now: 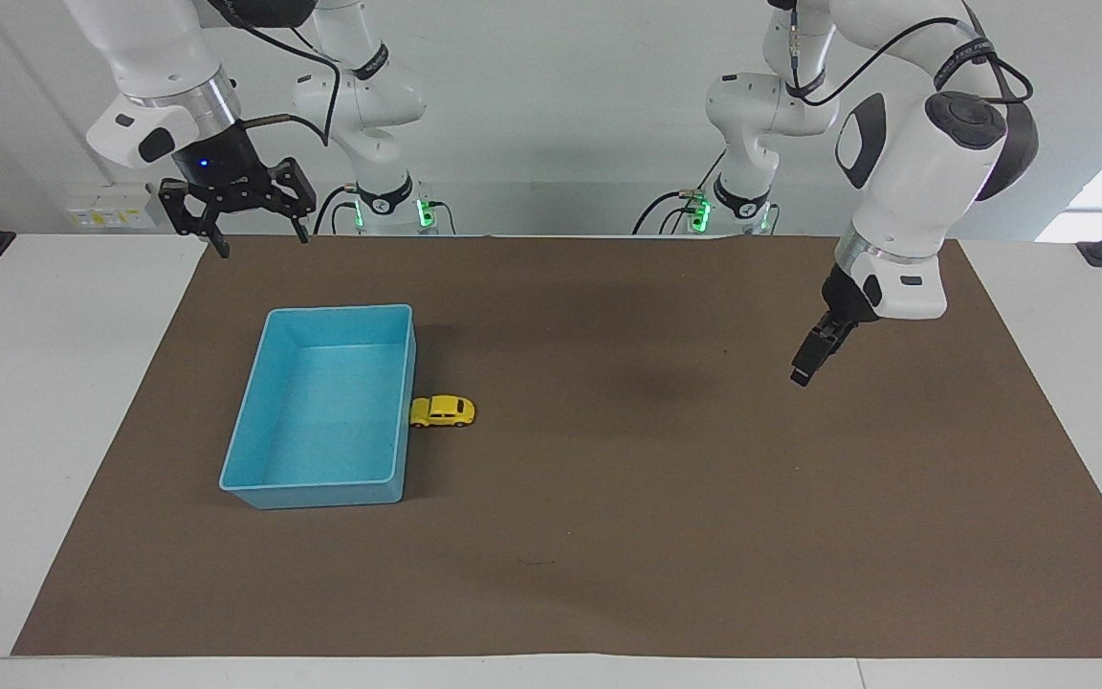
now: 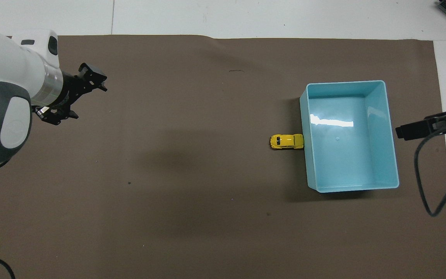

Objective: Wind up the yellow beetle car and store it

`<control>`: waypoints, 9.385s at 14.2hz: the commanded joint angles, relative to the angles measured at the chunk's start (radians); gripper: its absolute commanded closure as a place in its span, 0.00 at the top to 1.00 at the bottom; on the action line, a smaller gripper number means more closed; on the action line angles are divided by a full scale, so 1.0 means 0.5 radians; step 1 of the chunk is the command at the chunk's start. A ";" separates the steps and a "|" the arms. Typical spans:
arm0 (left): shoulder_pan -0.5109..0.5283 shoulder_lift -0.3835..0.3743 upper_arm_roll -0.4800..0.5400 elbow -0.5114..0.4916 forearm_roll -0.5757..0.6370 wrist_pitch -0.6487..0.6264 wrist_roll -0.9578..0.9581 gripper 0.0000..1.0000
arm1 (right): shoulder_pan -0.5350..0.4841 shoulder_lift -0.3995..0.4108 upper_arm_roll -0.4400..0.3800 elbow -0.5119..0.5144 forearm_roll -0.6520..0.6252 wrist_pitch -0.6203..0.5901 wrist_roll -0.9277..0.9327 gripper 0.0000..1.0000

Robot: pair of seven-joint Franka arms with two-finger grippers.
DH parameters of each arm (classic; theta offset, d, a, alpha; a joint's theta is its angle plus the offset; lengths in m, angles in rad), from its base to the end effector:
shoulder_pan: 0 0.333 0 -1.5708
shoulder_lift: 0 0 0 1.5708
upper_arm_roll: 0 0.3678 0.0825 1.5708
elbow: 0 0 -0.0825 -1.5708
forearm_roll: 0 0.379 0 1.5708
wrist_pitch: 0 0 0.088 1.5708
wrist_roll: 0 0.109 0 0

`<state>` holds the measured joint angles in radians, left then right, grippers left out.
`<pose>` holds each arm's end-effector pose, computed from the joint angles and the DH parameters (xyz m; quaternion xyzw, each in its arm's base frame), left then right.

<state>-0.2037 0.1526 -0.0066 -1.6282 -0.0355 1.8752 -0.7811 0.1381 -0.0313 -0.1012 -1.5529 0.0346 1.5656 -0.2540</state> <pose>0.6090 -0.1325 0.5855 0.9570 0.2856 0.0331 0.0380 0.5377 0.0225 0.6992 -0.9890 -0.1453 -0.0238 0.0164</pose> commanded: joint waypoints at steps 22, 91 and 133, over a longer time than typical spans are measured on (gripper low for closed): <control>0.420 -0.422 -0.030 0.090 0.037 -0.623 1.568 1.00 | 0.037 0.038 0.337 -0.005 -0.041 0.004 -1.700 1.00; 0.423 -0.480 -0.027 0.063 0.007 -0.747 1.710 1.00 | 0.181 0.633 0.350 -0.913 -0.051 1.517 -2.222 1.00; 0.423 -0.480 -0.027 0.066 0.007 -0.747 1.710 1.00 | 0.282 0.557 0.350 -0.607 -0.078 1.097 -2.020 0.00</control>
<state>0.0021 -0.0689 -0.0177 -1.5836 -0.0328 1.5147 0.0730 0.2824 0.2779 0.0683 -1.8640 0.0138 2.1550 -1.2963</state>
